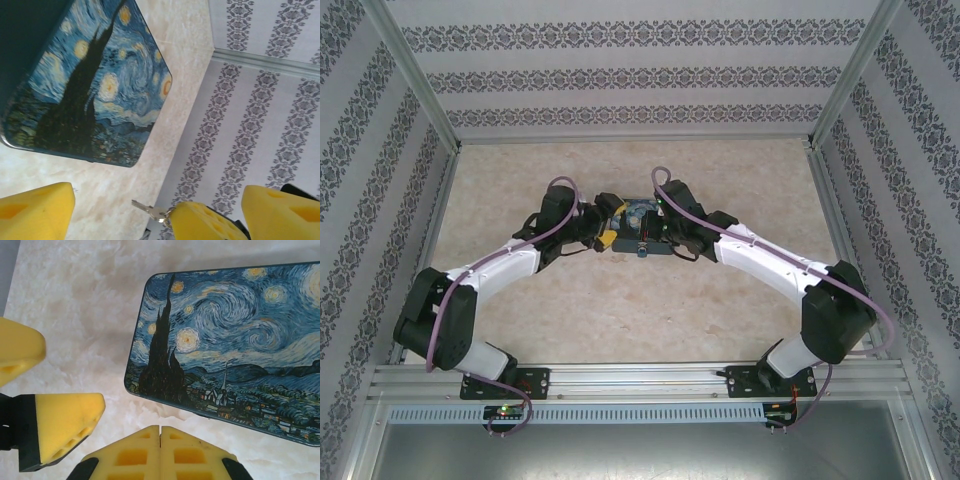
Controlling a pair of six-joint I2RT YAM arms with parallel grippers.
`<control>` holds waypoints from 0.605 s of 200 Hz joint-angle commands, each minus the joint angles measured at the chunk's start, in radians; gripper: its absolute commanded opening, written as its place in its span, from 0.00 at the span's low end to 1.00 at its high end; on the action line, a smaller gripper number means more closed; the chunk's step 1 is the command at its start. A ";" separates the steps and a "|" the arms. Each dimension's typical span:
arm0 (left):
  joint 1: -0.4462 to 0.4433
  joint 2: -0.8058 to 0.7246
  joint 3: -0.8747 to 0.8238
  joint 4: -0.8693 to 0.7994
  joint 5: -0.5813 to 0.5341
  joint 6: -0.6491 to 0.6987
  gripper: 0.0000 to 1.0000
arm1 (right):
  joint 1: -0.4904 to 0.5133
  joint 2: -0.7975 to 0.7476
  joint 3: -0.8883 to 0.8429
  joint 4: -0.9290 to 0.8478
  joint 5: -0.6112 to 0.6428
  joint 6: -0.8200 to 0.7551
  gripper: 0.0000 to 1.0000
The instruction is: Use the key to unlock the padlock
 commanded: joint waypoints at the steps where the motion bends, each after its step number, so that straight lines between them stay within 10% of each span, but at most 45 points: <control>1: -0.025 0.032 -0.012 0.150 0.012 -0.124 0.77 | 0.001 -0.041 0.008 0.042 -0.017 0.016 0.00; 121: -0.102 0.114 0.014 0.381 0.015 -0.290 0.39 | -0.009 -0.059 -0.008 0.134 -0.068 0.079 0.00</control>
